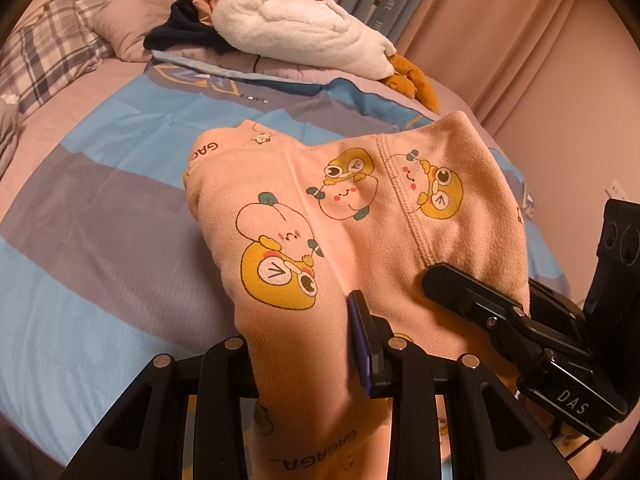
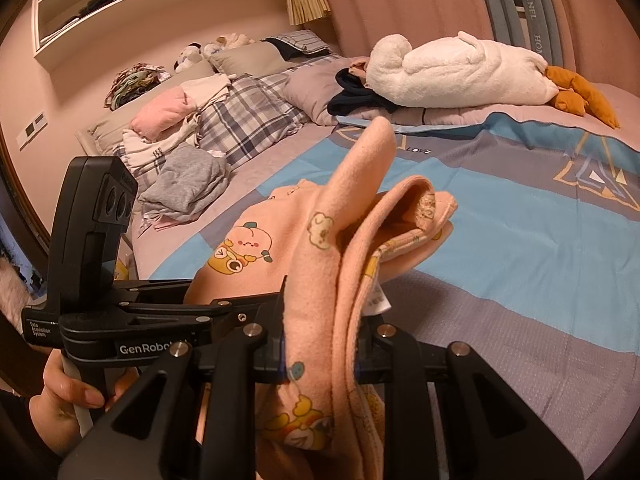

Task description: Fold small clothes

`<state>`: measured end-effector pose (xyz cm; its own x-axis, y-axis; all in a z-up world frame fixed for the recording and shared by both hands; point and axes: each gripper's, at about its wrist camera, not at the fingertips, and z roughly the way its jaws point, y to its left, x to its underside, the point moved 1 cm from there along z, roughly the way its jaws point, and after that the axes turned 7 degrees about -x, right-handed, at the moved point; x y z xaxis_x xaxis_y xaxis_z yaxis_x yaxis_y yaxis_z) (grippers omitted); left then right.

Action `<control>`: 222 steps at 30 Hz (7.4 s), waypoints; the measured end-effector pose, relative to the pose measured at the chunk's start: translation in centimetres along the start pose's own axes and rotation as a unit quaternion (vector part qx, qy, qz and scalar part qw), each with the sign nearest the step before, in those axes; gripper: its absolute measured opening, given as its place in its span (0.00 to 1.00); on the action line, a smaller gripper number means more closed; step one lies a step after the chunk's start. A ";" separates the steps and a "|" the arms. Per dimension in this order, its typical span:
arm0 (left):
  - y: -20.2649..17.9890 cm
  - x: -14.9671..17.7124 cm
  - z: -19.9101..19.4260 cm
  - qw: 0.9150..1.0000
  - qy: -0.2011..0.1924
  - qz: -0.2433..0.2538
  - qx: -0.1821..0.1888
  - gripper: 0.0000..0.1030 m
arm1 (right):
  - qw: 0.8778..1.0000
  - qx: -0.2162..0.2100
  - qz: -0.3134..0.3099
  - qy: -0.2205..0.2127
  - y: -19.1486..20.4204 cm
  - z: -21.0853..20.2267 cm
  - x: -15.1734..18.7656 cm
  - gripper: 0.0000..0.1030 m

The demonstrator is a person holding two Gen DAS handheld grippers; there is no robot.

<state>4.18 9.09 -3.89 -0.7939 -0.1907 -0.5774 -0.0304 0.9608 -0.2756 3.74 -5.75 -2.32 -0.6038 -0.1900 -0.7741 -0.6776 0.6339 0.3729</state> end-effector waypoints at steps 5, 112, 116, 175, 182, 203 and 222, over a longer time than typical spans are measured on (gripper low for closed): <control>0.0 -0.6 1.2 1.000 0.005 0.004 0.001 0.30 | 1.000 0.008 0.003 0.003 -0.9 0.9 -0.4 0.22; 1.6 -6.9 13.2 0.997 0.049 0.020 -0.065 0.45 | 0.980 0.041 0.189 0.053 -16.1 11.6 -2.0 0.30; 2.2 -6.9 13.2 0.996 0.049 0.013 -0.070 0.54 | 0.977 0.049 0.201 0.054 -16.5 11.5 -1.8 0.37; 2.8 -1.3 8.6 0.991 0.047 0.020 -0.127 0.60 | 0.991 0.099 0.061 0.065 -10.3 8.2 -0.2 0.14; 2.3 -0.5 6.7 0.991 0.041 0.013 -0.125 0.60 | 0.986 0.125 0.087 0.067 -10.4 5.9 1.2 0.21; -1.3 0.4 -0.3 0.992 -0.016 0.007 -0.122 0.97 | 0.990 0.124 0.053 0.032 -4.6 -1.7 2.1 0.96; -2.9 1.0 -4.4 0.988 -0.060 0.015 -0.144 0.99 | 0.988 0.153 0.006 0.007 -1.5 -5.1 1.8 1.00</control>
<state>0.80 6.97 -0.32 -0.7194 -0.1675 -0.6741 -0.1928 0.9805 -0.0378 1.52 -10.90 -1.62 -0.6188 -0.1906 -0.7621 -0.5129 0.8328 0.2081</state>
